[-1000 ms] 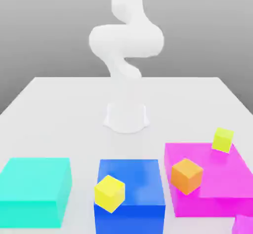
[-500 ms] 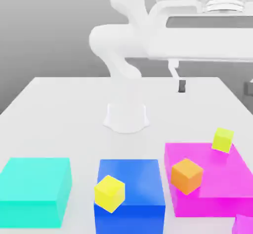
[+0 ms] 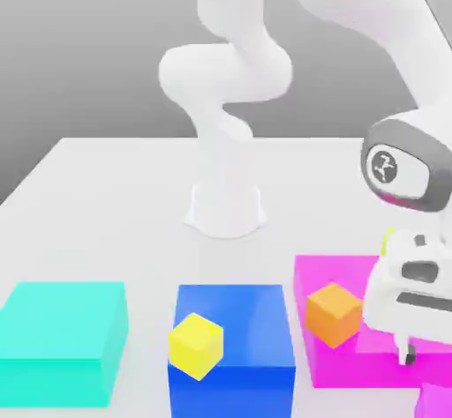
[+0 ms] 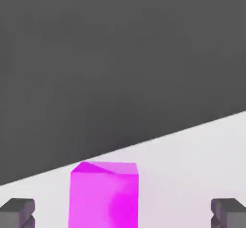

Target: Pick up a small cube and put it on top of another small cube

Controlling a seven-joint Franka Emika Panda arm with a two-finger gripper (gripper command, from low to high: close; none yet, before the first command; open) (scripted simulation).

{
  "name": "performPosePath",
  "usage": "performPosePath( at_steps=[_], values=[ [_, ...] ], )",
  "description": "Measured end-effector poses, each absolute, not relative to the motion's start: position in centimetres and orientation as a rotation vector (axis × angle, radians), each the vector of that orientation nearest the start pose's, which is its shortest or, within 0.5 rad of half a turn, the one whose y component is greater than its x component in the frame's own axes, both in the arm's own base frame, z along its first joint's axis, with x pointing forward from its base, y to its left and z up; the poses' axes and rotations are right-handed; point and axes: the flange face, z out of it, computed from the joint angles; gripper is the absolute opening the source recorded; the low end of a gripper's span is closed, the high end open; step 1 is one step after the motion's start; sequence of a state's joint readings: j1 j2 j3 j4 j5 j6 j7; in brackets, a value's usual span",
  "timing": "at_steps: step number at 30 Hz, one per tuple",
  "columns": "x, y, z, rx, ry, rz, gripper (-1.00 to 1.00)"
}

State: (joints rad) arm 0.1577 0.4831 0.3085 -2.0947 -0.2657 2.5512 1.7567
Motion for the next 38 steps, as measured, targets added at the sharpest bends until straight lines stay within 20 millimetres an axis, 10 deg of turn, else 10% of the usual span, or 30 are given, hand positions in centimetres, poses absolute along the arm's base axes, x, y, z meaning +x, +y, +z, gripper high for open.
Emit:
performPosePath(
  at_steps=[3,4,10,15,22,29,33,34,38],
  values=[
    [51.7,26.8,14.9,-2.671,1.651,-0.001,0.00],
    [51.7,26.8,14.0,-2.672,1.652,0.000,-1.00],
    [51.6,26.8,13.5,-2.670,1.650,0.000,-1.00],
    [51.8,26.4,19.5,-2.668,1.658,-0.001,-1.00],
    [53.3,12.7,27.0,-2.563,1.859,-0.023,-1.00],
    [50.1,-2.3,33.6,-2.360,2.086,-0.005,-1.00],
    [49.0,-4.0,31.0,-2.335,2.099,0.000,-1.00],
    [48.9,-3.8,29.5,-2.342,2.092,0.000,1.00],
    [48.9,-3.7,29.5,-2.343,2.089,0.000,1.00]
  ],
)
